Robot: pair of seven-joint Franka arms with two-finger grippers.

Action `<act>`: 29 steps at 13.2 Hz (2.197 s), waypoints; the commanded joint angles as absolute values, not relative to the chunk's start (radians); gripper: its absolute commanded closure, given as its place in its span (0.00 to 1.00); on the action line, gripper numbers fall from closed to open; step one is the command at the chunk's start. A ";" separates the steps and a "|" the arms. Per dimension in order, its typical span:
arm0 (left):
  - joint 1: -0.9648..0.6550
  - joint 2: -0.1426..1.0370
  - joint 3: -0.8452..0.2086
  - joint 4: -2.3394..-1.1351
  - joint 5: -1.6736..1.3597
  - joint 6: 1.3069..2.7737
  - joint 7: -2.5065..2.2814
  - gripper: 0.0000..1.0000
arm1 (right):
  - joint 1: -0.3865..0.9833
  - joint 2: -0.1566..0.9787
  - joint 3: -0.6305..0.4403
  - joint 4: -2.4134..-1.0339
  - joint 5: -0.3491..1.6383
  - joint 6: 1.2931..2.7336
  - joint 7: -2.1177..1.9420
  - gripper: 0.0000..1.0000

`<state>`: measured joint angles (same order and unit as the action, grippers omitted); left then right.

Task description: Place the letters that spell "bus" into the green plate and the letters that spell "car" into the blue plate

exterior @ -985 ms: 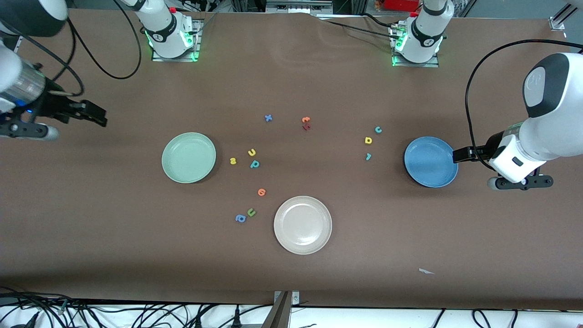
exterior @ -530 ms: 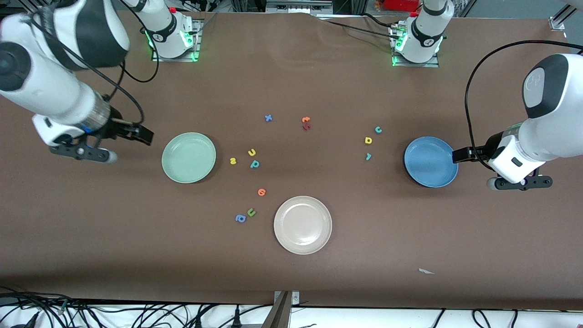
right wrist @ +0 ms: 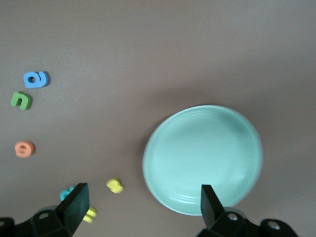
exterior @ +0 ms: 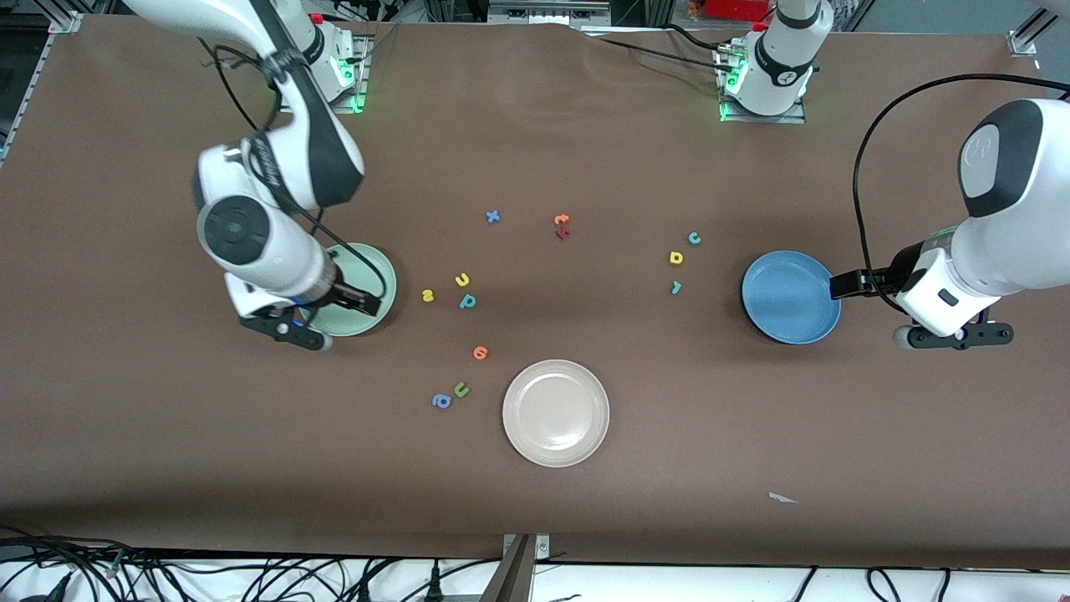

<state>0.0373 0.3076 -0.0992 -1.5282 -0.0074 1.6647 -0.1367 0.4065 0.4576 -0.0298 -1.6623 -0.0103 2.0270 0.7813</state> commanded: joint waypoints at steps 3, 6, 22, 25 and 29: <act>0.034 0.327 -0.100 -1.528 0.015 1.666 -0.141 0.00 | 0.512 0.554 -0.040 -1.709 -0.003 2.218 1.161 0.01; 0.028 0.376 -0.100 -1.528 0.017 1.666 -0.144 0.00 | 0.554 0.558 -0.041 -1.810 -0.003 2.319 1.310 0.47; 0.000 0.433 -0.106 -1.715 0.009 1.859 -0.208 0.01 | 0.566 0.604 -0.035 -1.907 0.003 2.456 1.430 0.47; -0.041 0.436 -0.123 -1.733 0.000 1.884 -0.276 0.01 | 0.566 0.604 -0.026 -1.907 0.005 2.456 1.433 0.47; -0.043 0.431 -0.228 -1.862 -0.035 2.110 -0.467 0.01 | 0.565 0.604 -0.026 -1.913 0.006 2.456 1.431 0.47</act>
<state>-0.0442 0.4463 -0.1931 -1.7823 -0.0190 1.9971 -0.3875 0.5570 0.6012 -0.0258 -1.8975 -0.0094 2.4338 1.4168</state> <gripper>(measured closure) 0.009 0.467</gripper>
